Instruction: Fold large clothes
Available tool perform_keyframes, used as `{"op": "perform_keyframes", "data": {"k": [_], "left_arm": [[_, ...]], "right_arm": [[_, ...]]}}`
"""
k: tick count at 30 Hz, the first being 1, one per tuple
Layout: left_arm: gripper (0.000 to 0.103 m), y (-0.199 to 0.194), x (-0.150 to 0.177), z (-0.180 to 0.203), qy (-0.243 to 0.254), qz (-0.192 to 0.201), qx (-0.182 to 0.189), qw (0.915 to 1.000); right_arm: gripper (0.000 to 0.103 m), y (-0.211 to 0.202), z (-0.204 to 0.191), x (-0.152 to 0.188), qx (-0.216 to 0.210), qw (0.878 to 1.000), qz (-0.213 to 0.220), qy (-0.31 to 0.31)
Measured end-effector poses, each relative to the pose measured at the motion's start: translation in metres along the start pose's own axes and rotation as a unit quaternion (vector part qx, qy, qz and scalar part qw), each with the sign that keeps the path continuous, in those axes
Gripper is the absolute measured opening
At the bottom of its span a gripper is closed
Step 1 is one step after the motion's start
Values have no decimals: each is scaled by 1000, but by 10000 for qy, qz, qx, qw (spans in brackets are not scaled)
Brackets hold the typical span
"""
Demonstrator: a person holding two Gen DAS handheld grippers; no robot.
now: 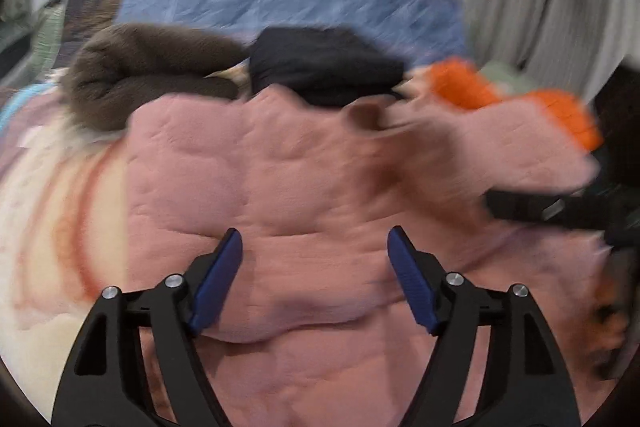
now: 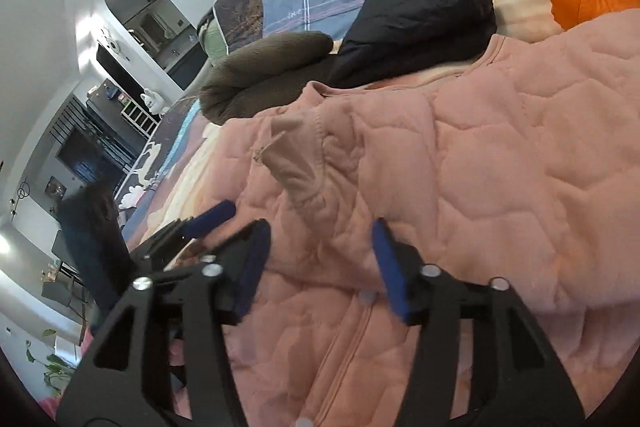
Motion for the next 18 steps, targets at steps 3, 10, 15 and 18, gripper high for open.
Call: {"op": "perform_keyframes", "data": {"k": [3,10,15,18], "left_arm": [[79,-7,-11,24,-229,56,828,9963],[88,29,-16,32,-735,-513,913,9918],[43,47,-17,37,-922,-698,987,9884],[17,50,-25,41,-908,-698,787,9903]], "right_arm": [[56,-2,2,14,74,9998,56,-147],[52,-42,25,28,673,9976,-22,-179],[54,-70,63,36,1393,9893,422,-119],[51,-86,83,31,1388,9852,962,297]]}}
Point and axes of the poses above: each gripper's, at about its wrist camera, not at the fingertips, and y roughly the way its jaws point, z to its right, x to its underside, the point moved 5 cm from there along y, roughly the way its jaws point, and after that the axes turned 5 degrees about z, right-handed, at the moved point
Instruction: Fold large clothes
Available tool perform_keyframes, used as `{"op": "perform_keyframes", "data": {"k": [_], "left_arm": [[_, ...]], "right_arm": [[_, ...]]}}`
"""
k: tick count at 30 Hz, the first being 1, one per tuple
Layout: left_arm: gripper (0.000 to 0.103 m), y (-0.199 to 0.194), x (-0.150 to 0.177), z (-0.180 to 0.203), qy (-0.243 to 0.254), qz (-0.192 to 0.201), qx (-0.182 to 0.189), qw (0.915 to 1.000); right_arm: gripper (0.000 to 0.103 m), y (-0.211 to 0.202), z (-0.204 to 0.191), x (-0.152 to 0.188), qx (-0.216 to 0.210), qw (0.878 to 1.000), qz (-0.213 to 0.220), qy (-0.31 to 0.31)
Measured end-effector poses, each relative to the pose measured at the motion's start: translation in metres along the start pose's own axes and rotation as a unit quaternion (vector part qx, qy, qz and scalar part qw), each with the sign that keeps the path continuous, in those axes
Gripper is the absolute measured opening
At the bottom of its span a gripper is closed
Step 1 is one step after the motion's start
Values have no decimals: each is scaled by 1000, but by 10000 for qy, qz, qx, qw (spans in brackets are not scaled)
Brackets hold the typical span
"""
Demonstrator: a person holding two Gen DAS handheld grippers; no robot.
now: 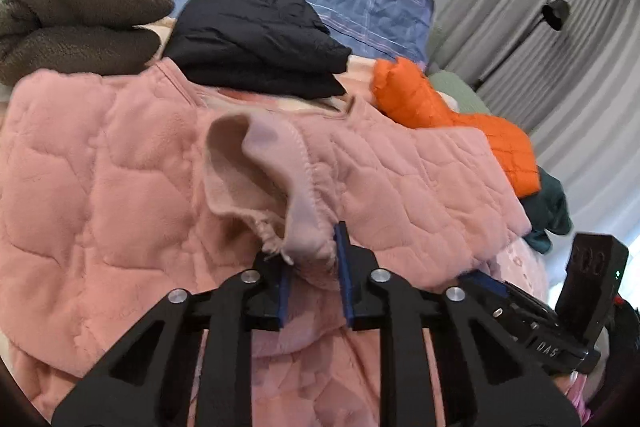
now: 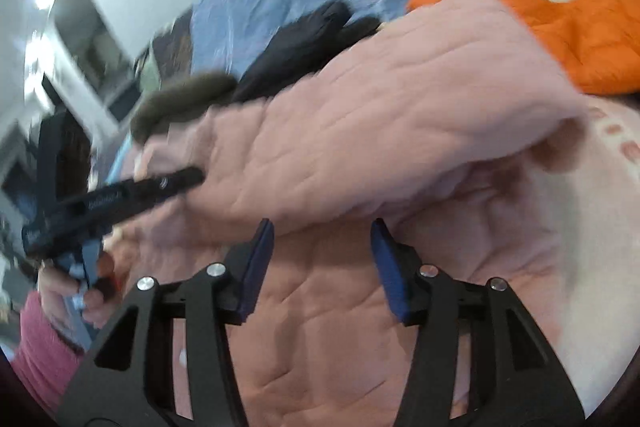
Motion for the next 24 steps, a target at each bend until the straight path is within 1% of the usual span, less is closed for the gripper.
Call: {"op": "perform_keyframes", "data": {"k": [1,2,4,5,7,8,9,11,12,13,14,15,16,17,18,19,21,22,23,24], "left_arm": [[16,-8,-7,6,96,148,-39,9998],[15,-22,-15,13,206,347,5,9992],[15,-51,-32,25,379,747,72,9965],[15,-74,-43,31,542,1080,0,9927],[15,-105,-56,31,720,1487,-159,9861],[15,-124,-61,24,756,1684,-320,9823],[15,-135,-63,14,754,1774,-481,9801],[15,-148,-58,-14,681,1830,-867,9769],[15,-149,-55,-28,597,1777,-979,9774],[16,-146,-47,-49,398,1625,-1064,9801],[19,-137,-36,-70,161,1404,-1144,9833],[24,-130,-28,-85,0,1230,-1272,9842],[32,-123,-20,-99,-137,1072,-1508,9826],[35,-121,-10,-117,-236,1040,-2043,9731],[37,-124,-7,-125,-259,1133,-2304,9661],[41,-130,-6,-130,-291,1242,-2361,9633],[41,-146,-13,-131,-497,1511,-2171,9631],[41,-152,-19,-126,-498,1613,-2059,9639],[41,-157,-24,-119,-412,1700,-1968,9647],[41,-159,-33,-106,-200,1774,-1915,9651]], "right_arm": [[52,-2,5,-1,48,9999,77,85],[52,-2,9,-1,-14,9997,106,208],[52,-3,10,0,-118,9995,142,265],[52,-2,10,1,-89,9995,143,256],[52,-1,11,4,-37,9996,102,249],[52,-1,10,5,-26,9997,105,233],[52,-4,10,7,-32,9997,114,214],[54,-4,6,6,-57,9998,122,154],[55,-4,4,7,-52,9999,107,109],[56,-5,3,9,-31,9999,81,65],[57,-4,3,8,-3,10000,55,32],[57,-4,1,9,48,10000,25,-18],[57,-3,-1,9,114,9999,-12,-69],[57,-4,-2,9,172,9998,-52,-112],[57,-6,-5,9,235,9995,-101,-190],[57,-11,-9,9,257,9992,-128,-293],[54,-22,-17,6,173,9985,-99,-500],[47,-28,-25,1,105,9978,-13,-651],[43,-32,-31,-5,96,9969,63,-783],[37,-36,-40,-14,137,9948,178,-989]]}}
Point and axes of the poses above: each gripper's, at about its wrist camera, not at the fingertips, and y roughly the way its jaws point, z to its right, x to its underside, the point moved 5 cm from there along y, roughly the way its jaws point, and after that the axes turned 5 degrees about z, right-handed, at the moved point
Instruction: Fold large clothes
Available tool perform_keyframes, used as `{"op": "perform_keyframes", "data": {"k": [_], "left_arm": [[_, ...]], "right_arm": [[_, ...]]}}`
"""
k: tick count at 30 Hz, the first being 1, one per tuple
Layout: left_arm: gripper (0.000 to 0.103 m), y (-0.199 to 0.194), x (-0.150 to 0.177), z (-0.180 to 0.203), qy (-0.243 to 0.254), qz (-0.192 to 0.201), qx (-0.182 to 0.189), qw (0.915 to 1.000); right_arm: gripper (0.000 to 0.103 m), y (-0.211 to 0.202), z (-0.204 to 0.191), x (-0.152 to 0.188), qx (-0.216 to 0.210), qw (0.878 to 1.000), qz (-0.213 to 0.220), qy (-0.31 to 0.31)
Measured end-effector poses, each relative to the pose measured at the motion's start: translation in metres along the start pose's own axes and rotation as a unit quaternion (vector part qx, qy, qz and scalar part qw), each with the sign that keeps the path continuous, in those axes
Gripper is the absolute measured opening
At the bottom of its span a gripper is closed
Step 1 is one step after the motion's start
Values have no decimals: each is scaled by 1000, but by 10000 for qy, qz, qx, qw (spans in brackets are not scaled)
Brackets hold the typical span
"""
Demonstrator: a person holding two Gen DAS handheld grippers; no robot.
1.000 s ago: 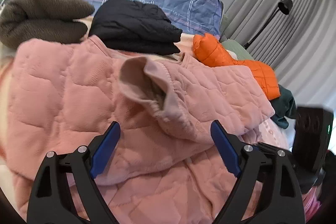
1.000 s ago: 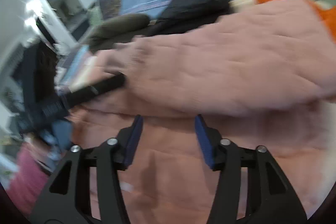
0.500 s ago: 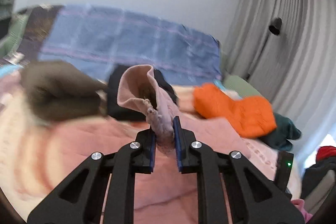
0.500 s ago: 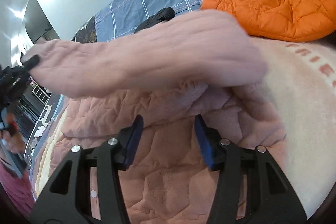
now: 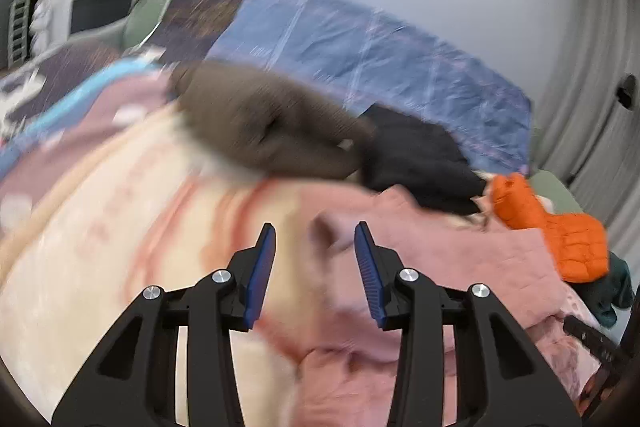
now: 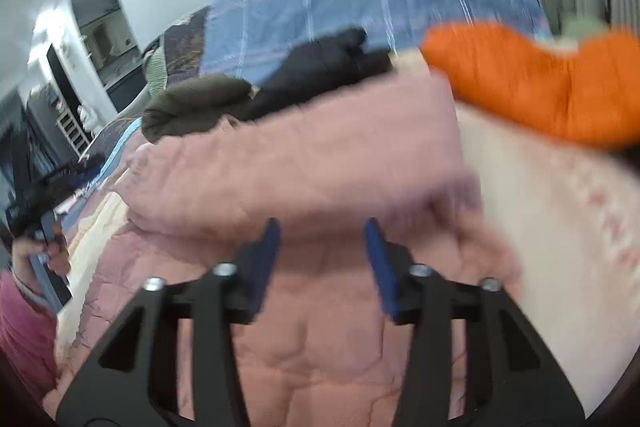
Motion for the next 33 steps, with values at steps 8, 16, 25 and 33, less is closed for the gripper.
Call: {"op": "perform_keyframes", "data": {"k": [8,16,25,33], "left_arm": [[58,66,55,77,1709,-970,-279,9801],[60,79,88,83,2879,-728,-980,9498],[80,0,88,31,1959,-1103,52,9744],[80,-54,165,-6,1487,-2449,1234,9501]], "right_arm": [[34,75,31,-9,1295,9886,-644,-416],[37,89,31,19,1341,9864,-559,-764],[82,5,46,44,1119,9892,-813,-484],[70,-58,90,103,498,9882,-1188,830]]}}
Point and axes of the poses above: each gripper's, at about its wrist camera, not at the fingertips, and y roughly the way its jaws point, z to its right, x to its underside, the point moved 5 cm from there along y, roughly the way its jaws point, and after that the axes turned 5 degrees about z, right-handed, at the moved point
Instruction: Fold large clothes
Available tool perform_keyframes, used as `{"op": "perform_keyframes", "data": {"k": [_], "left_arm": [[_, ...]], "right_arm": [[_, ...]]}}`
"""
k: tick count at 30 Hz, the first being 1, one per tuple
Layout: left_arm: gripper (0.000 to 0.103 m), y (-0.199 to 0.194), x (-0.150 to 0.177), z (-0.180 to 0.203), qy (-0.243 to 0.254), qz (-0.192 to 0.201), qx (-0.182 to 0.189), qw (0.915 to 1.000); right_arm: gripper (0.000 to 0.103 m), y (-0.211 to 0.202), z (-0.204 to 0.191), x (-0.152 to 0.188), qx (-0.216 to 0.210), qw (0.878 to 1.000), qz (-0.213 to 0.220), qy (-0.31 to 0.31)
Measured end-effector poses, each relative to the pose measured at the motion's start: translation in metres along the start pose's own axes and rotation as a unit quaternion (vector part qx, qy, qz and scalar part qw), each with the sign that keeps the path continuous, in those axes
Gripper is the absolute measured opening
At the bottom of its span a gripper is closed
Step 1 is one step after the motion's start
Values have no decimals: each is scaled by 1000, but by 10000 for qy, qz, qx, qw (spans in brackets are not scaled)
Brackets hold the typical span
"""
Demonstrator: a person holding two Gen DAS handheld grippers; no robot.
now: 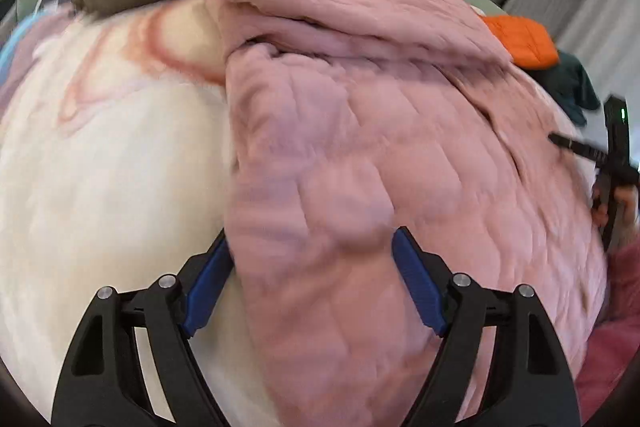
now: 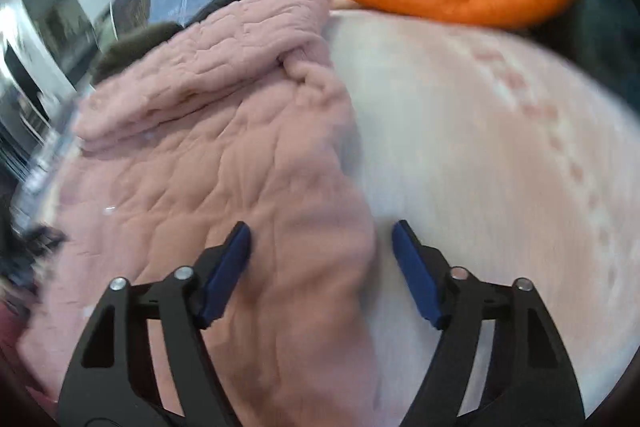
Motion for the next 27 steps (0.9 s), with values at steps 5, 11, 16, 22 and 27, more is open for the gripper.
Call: {"op": "perform_keyframes", "data": {"k": [5,11,16,22,27], "left_arm": [[78,-24,30,12,-268,31,590,9979],[44,-51,64,14,-990,253,1001,9897],[41,-69,79,16,-1141,409,1036,9872],[16,-60,64,19,-1233,248,804,9888],[9,-147,16,42,-949,1551,823,9799]], "right_arm": [[56,-29,7,36,-755,9958,-276,446],[49,-65,19,75,-1190,9886,-310,874],[48,-85,21,95,-1607,9818,-175,1002],[11,-97,17,80,-1770,9748,213,1338],[9,-157,16,41,-1811,9689,1073,1298]]}}
Point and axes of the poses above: each gripper's, at about its wrist camera, not at the fingertips, and y roughly the way its jaws point, z to its right, x to its underside, the point moved 5 cm from there along y, roughly the way its jaws point, and after that the axes turned 5 degrees about z, right-handed, at the moved point
